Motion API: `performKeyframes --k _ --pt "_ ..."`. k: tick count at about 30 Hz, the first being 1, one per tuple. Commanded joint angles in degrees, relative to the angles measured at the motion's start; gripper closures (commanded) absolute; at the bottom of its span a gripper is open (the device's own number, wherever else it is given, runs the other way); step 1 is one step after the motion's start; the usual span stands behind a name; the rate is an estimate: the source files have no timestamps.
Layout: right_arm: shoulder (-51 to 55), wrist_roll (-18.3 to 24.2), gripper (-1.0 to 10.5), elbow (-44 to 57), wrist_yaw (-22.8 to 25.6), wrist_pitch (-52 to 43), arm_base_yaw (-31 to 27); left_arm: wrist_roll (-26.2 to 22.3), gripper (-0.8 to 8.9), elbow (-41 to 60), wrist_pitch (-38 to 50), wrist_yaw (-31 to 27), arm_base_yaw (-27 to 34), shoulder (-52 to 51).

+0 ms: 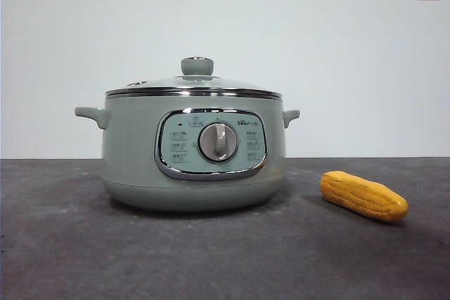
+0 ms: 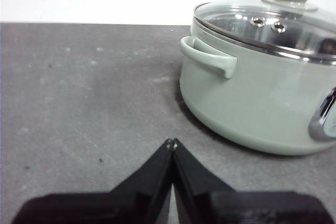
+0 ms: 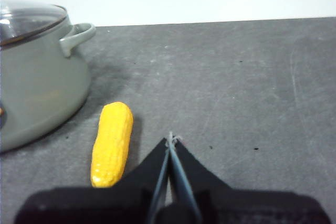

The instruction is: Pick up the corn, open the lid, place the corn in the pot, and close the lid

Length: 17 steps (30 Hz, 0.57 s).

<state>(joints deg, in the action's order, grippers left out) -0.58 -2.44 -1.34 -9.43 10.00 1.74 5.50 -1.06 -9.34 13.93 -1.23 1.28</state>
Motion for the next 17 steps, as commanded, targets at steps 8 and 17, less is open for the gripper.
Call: performKeyframes --k 8,17 --pt "0.04 -13.97 9.6 -2.86 -0.20 1.64 -0.09 8.70 8.19 -2.25 -2.05 1.46 0.17 0.02" --pt "-3.19 -13.79 9.6 -17.79 -1.36 10.82 -0.09 9.05 8.19 -15.65 -11.93 2.93 0.17 2.71"
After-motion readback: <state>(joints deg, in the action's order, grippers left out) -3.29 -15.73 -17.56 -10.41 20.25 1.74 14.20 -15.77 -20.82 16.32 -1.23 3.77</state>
